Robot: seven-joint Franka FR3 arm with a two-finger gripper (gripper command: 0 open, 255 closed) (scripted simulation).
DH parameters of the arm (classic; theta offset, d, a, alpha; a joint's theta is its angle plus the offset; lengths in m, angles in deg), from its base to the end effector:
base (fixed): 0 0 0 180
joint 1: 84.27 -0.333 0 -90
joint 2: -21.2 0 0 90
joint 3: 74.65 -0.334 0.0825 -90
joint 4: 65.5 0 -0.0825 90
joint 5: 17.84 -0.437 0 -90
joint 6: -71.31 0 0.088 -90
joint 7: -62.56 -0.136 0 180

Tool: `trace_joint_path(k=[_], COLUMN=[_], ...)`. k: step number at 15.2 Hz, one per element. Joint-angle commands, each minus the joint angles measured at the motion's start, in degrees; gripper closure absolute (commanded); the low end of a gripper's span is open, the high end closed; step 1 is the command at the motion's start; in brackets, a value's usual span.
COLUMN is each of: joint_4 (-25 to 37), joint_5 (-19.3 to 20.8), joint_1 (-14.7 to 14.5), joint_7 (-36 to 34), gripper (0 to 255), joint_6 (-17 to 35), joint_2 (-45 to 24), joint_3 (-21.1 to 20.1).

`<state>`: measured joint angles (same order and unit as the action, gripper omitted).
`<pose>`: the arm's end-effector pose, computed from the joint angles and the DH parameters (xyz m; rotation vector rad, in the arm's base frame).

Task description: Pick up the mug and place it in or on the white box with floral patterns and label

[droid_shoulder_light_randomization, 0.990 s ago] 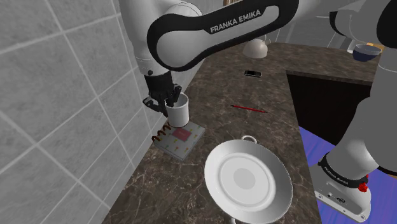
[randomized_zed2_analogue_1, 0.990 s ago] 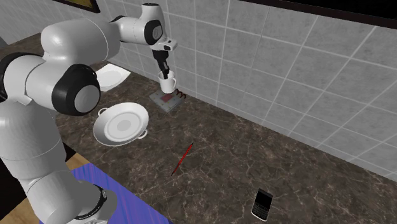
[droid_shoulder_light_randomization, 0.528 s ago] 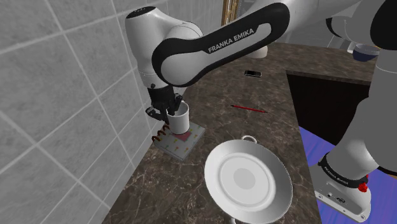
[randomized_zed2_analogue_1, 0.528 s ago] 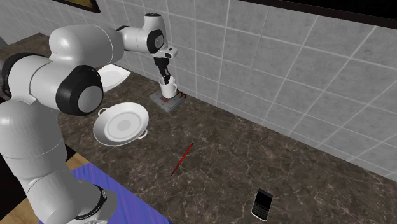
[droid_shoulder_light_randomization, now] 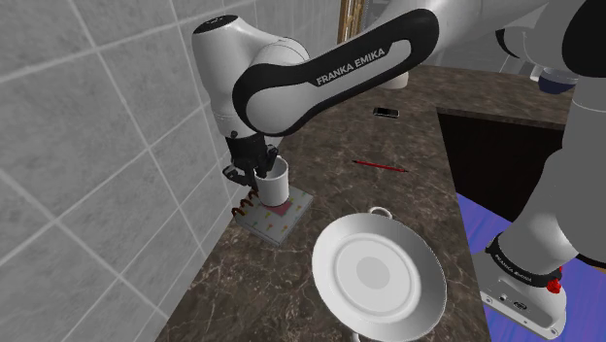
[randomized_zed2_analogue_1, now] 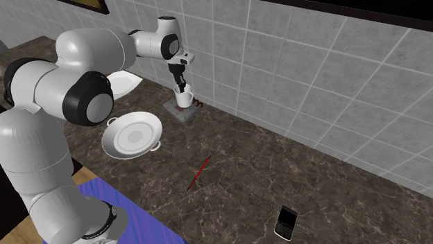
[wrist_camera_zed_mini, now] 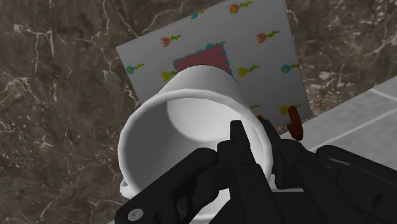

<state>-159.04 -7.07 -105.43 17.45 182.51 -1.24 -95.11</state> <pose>0.5561 0.4407 0.3649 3.0748 -0.0135 -0.0219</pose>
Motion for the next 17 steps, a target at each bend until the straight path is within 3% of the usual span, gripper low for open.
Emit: trace_joint_path(k=[1, 6, 10, 17], joint_4=[0.0, 0.0, 5.8, 5.8], joint_5=[0.0, 0.0, -0.7, -0.7], joint_1=[0.0, 0.0, -0.3, -0.3], joint_7=[0.0, 0.0, 0.5, 0.5], gripper=[0, 0, 0, 0], joint_6=[0.0, 0.0, -6.8, -6.8], joint_2=[0.0, 0.0, 1.1, 1.1], joint_3=[0.0, 0.0, -0.4, -0.4])
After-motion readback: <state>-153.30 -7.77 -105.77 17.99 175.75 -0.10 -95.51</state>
